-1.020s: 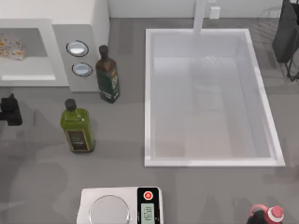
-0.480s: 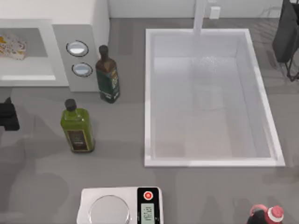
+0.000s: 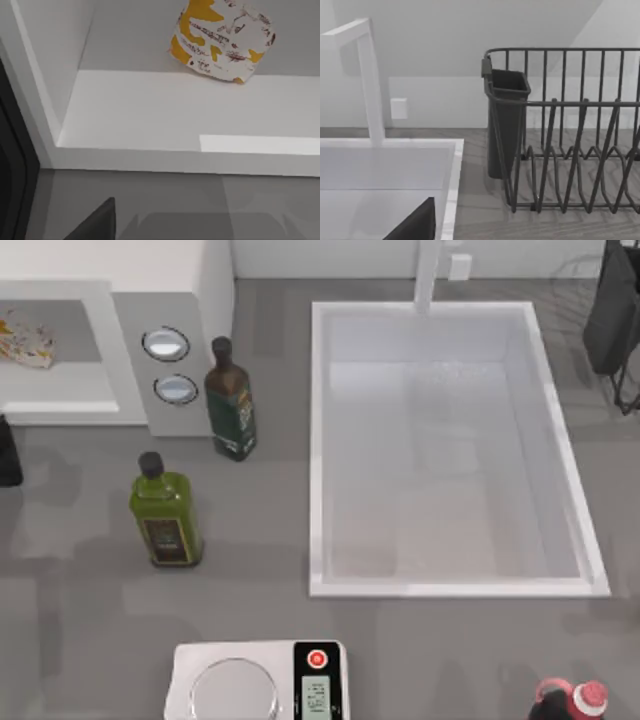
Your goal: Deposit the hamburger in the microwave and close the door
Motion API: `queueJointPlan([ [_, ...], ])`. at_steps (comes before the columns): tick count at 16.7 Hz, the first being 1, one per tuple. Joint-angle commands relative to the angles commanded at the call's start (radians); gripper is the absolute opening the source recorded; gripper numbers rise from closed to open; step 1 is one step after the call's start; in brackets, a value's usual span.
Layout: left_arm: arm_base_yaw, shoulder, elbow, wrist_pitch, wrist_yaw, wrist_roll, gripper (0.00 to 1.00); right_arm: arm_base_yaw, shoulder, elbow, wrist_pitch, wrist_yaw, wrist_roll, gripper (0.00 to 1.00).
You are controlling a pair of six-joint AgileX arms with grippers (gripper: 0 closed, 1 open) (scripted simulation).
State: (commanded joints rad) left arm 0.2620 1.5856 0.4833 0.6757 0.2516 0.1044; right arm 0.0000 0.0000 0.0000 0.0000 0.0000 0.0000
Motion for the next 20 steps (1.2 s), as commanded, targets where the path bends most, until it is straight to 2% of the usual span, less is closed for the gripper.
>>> queueJointPlan([
  [4, 0.001, -0.142, 0.044, -0.158, -0.002, 0.000, 1.00, 0.000, 0.000, 0.000, 0.000, 0.000, 0.000, 1.00],
  [13, -0.012, -0.219, 0.033, -0.188, -0.013, -0.004, 1.00, 0.000, 0.000, 0.000, 0.000, 0.000, 0.000, 1.00],
  [20, -0.096, -0.642, -0.132, -0.345, -0.083, -0.035, 1.00, 0.000, 0.000, 0.000, 0.000, 0.000, 0.000, 1.00],
])
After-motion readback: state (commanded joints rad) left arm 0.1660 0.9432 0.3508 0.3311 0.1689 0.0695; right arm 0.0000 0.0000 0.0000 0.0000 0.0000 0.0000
